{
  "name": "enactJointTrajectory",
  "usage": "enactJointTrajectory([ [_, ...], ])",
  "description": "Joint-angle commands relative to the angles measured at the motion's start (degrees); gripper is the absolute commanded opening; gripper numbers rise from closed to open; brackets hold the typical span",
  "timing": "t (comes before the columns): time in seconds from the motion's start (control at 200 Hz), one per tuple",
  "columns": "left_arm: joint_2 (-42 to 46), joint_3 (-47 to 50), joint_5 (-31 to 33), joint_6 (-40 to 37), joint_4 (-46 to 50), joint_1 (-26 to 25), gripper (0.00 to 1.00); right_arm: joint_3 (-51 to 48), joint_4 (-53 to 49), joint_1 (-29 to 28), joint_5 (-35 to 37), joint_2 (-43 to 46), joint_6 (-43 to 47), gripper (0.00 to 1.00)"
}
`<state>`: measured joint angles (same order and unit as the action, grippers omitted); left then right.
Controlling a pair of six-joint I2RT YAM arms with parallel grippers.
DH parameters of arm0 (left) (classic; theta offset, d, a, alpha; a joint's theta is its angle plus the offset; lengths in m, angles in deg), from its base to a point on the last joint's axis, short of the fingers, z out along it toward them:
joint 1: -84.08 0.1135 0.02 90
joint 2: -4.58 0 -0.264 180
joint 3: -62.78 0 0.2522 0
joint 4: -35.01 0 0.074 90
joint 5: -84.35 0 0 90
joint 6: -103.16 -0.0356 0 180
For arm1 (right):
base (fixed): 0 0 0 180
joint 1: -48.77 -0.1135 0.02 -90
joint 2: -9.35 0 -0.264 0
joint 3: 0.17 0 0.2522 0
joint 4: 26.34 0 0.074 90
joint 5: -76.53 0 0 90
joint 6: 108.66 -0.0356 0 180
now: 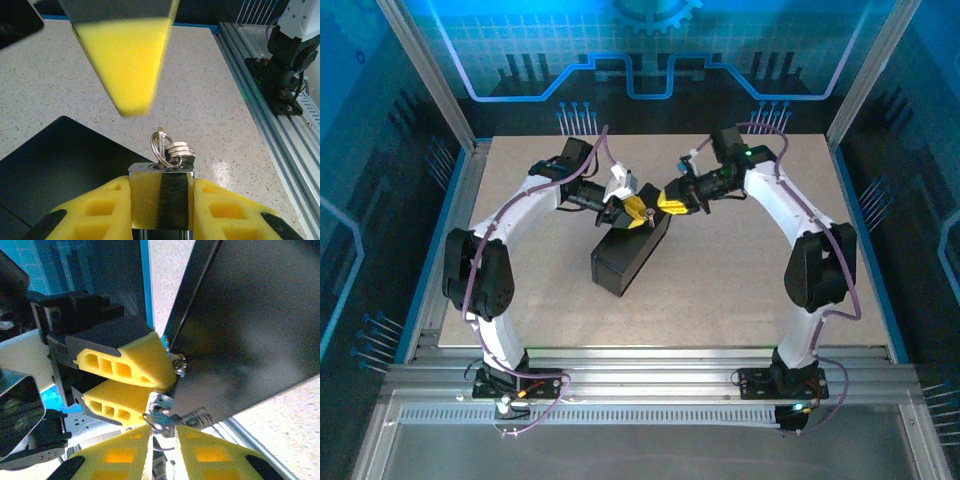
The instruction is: Unlock a padlock with a key
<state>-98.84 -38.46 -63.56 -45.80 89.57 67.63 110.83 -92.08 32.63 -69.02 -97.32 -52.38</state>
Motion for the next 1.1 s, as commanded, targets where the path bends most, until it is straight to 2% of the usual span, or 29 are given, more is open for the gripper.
enactJointTrajectory([
  [0.0,3.5,-0.1,-7.4,-2.5,0.2,0.2,0.0,1.5,-6.1,3.1,-0.1,0.0,7.0,0.2],
  [0.095,3.5,-0.4,-8.6,-3.3,2.0,0.3,0.0,2.0,-6.6,3.5,0.4,0.2,15.8,0.21],
  [0.2,2.5,-2.1,-9.7,-5.6,6.1,0.4,0.0,-0.3,-2.3,1.9,8.3,4.7,30.1,0.22],
  [0.28,1.5,-3.3,-9.9,-6.8,8.5,0.5,0.0,-8.0,9.7,-0.1,17.2,11.3,39.3,0.26],
  [0.36,1.0,-3.5,-10.0,-7.1,9.1,0.5,0.0,-18.3,26.6,-2.1,22.9,18.1,48.5,0.28],
  [0.43,1.0,-3.3,-10.2,-7.2,9.1,0.5,0.0,-24.9,38.7,-3.4,22.7,21.9,56.9,0.3],
  [0.48,1.0,-3.3,-10.3,-7.2,9.1,0.5,0.0,-27.2,42.5,-4.1,21.2,23.2,63.5,0.3],
  [0.555,1.0,-3.4,-10.2,-7.2,9.2,0.5,0.0,-26.5,40.8,-4.8,18.0,23.0,72.5,0.32],
  [0.72,0.8,-3.9,-10.2,-7.8,9.8,0.5,0.0,-19.3,28.0,-5.6,13.2,19.0,81.3,0.36],
  [1.095,1.1,-4.1,-10.0,-7.6,9.7,0.5,0.0,-18.7,22.6,-6.9,6.6,17.5,88.0,0.41],
])
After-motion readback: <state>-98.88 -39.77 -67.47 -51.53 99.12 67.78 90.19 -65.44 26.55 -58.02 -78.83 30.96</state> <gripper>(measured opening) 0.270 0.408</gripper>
